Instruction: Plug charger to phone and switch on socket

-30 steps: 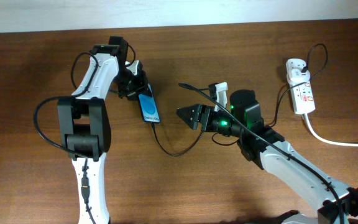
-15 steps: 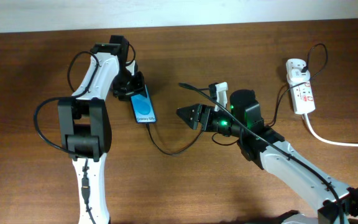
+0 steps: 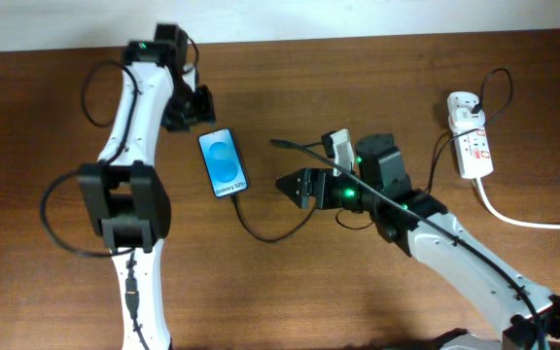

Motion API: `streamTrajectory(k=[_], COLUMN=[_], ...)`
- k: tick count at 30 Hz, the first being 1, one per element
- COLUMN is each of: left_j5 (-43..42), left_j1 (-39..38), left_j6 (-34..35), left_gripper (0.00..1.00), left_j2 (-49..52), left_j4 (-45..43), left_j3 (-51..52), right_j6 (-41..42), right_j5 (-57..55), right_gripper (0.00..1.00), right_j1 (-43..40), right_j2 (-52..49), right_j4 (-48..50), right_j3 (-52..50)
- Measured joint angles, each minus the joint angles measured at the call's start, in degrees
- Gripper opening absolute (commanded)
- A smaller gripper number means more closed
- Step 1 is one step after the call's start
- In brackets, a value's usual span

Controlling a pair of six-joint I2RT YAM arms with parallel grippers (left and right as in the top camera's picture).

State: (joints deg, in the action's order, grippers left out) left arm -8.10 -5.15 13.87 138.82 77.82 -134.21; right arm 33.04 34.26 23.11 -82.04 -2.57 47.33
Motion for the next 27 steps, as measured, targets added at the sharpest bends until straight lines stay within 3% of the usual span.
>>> streamTrajectory(k=[2,6,7,8,11,15,19,23,27], left_j5=[0.0,0.0,0.0,0.0,0.0,0.0,0.0,0.0,0.0], left_j1=[0.1,0.1,0.1,0.1,0.1,0.1,0.1,0.1,0.1], left_j6=[0.0,-0.1,-0.1,-0.2,-0.6,-0.6,-0.6,-0.6,-0.6], left_gripper=[0.58,0.69,0.73,1.00,1.00,1.00,0.99,0.99,0.99], left_j2=[-2.6,-15.1,-18.2,-20.6,-23.5,-23.4,-23.4,-23.4,-23.4], left_j4=[3.2,6.4,6.7,6.9,8.2,8.6,8.6,8.7,8.8], left_j3=[-6.7,-16.2,-16.4,-16.5,-16.7,-16.7,-16.7,-16.7,-16.7], right_j6=[-4.9,-13.2,-14.5,-15.4,-16.7,-16.8,-16.9,-17.0,-17.0], right_j5=[-1.5,-12.9,-16.9,-20.7,-26.8,-29.0,-31.4,-31.8,-29.9], right_gripper=[0.98,0.98,0.98,0.98,0.98,0.98,0.98,0.98,0.98], right_j1=[0.0,-0.2,-0.5,-1.5,-9.9,-26.7,-38.3,-45.1,-46.5], right_j2=[0.0,-0.3,-0.3,-0.3,-0.1,-0.1,-4.9,-15.3,-24.7], right_j4=[-12.1,-36.2,-40.4,-44.1,-50.4,-51.2,-50.0,-45.8,-35.9], right_j3=[6.0,21.0,25.2,29.4,35.6,35.8,36.0,36.0,36.0])
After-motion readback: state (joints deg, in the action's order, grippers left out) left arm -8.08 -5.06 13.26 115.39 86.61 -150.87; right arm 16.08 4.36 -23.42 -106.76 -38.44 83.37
